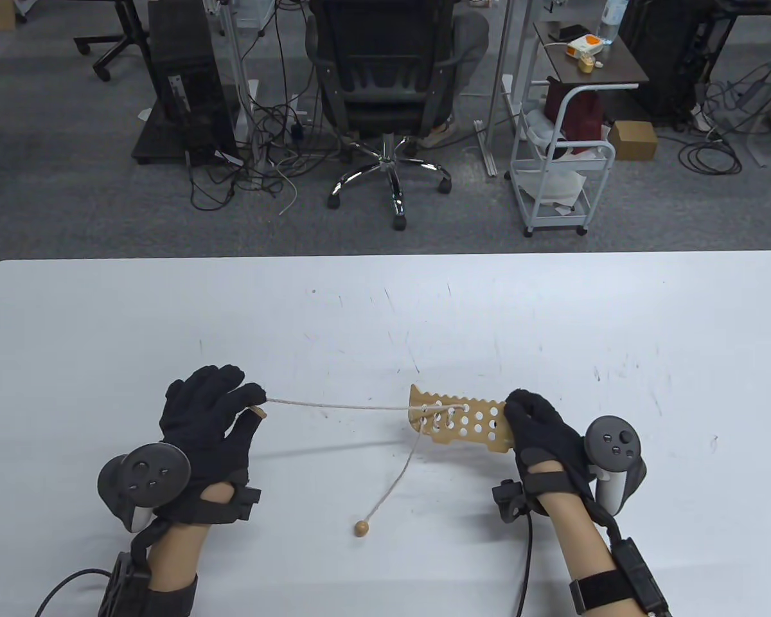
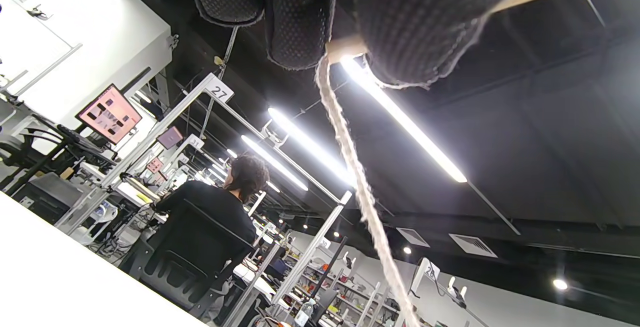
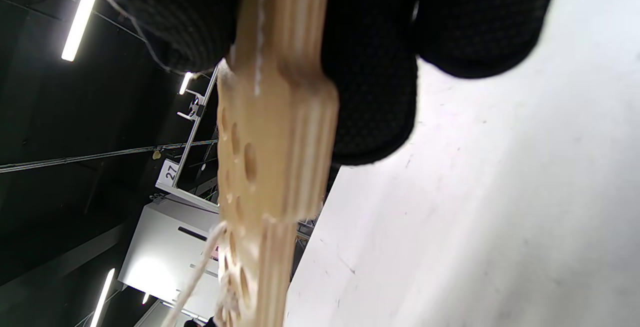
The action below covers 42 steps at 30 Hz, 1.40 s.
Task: Thread rope through all holes on crocodile lacing toy
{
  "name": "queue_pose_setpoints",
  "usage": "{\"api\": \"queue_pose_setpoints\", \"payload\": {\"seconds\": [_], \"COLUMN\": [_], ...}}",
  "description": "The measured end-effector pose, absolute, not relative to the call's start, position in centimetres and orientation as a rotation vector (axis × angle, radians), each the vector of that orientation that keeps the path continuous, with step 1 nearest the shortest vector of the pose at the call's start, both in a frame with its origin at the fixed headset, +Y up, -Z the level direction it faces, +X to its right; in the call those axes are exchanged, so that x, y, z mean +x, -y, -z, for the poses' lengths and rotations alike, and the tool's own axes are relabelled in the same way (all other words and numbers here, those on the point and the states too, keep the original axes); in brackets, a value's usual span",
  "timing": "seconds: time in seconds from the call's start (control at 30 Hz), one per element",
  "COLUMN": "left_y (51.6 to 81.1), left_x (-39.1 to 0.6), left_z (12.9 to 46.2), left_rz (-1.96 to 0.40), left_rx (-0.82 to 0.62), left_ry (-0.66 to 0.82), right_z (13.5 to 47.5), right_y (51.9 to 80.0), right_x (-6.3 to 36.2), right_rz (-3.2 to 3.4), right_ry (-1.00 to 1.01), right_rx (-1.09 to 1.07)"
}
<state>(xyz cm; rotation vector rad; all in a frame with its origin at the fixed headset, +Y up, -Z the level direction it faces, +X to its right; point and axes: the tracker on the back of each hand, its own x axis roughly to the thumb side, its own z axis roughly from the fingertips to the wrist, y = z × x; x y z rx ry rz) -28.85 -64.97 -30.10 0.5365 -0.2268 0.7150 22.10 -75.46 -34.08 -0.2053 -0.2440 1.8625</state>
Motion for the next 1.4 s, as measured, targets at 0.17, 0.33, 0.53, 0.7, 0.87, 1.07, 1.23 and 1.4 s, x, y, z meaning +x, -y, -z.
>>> {"api": "queue_pose_setpoints", "payload": {"seconds": [0.17,0.33,0.53,0.7,0.87,1.07,1.23,1.4], "left_y": [65.0,65.0,65.3,65.2,65.1,65.1,65.5,66.2], "left_x": [-29.6,-29.7,-29.1,-28.0,-26.9,-25.5,-24.0,-22.3], "left_z": [30.2,30.3,30.6,30.4,30.1,29.9,29.8,29.7], "left_rz": [-0.730,-0.728,-0.762,-0.707,-0.692,-0.677,-0.680,-0.630], "left_rx": [0.542,0.535,0.502,0.490,0.462,0.419,0.361,0.309], "left_ry": [0.205,0.194,0.228,0.270,0.322,0.393,0.481,0.544], "right_z": [34.3,34.2,34.0,33.7,33.2,32.8,32.5,32.2], "right_y": [75.7,75.6,75.0,74.4,74.0,73.6,73.3,73.3], "right_x": [22.6,22.6,21.8,21.0,20.2,19.2,18.4,17.9], "right_rz": [-1.847,-1.845,-1.873,-1.899,-1.904,-1.933,-1.979,-1.979], "right_ry": [0.246,0.250,0.272,0.289,0.288,0.280,0.284,0.278], "right_rx": [-0.231,-0.229,-0.176,-0.118,-0.069,-0.007,0.042,0.064]}}
